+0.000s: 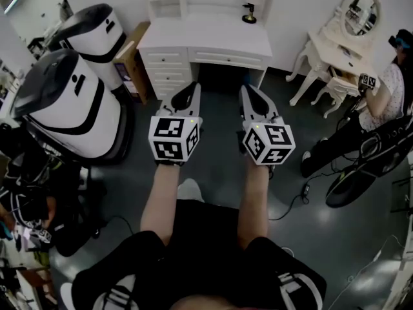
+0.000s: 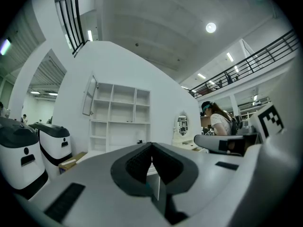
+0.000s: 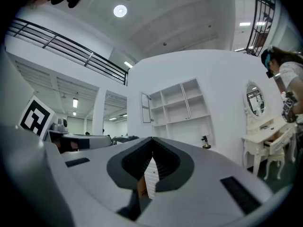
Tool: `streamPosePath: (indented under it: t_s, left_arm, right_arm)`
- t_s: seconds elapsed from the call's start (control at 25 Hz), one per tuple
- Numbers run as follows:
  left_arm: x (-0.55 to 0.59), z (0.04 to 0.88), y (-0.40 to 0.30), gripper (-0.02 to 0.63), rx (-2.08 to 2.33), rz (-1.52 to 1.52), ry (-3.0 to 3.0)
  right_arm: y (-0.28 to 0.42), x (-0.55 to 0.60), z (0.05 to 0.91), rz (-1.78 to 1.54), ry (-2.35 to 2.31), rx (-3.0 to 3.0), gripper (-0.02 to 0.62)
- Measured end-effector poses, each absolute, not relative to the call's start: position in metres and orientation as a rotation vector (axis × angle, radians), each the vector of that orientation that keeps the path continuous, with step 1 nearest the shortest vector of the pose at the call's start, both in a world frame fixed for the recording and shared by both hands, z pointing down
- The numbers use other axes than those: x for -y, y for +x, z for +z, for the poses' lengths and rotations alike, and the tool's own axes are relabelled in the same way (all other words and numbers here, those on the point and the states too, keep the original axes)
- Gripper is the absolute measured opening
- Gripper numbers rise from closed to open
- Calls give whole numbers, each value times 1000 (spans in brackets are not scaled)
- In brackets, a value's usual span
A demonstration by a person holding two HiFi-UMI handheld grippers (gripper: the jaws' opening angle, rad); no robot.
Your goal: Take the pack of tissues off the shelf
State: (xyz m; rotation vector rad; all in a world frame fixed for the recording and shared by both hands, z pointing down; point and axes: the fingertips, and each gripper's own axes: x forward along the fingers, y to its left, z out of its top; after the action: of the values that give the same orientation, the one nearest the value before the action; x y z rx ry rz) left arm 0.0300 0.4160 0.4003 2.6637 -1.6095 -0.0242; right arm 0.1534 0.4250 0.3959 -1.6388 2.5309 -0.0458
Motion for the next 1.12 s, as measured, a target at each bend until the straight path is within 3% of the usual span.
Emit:
streamPosePath:
  t_s: [0.32, 0.56, 1.12]
  left_arm:
    - [-380, 407, 16, 11, 1630, -73, 2602]
    - [-343, 418, 40, 11, 1517, -85, 2634]
    - [-181, 450, 26, 11, 1495, -28, 2521]
  right_arm:
    - [123, -397, 406, -11, -1568, -2646, 18]
    - [148, -360, 418, -70, -1642, -2610, 18]
    - [124, -207, 448, -163, -1682, -2698, 18]
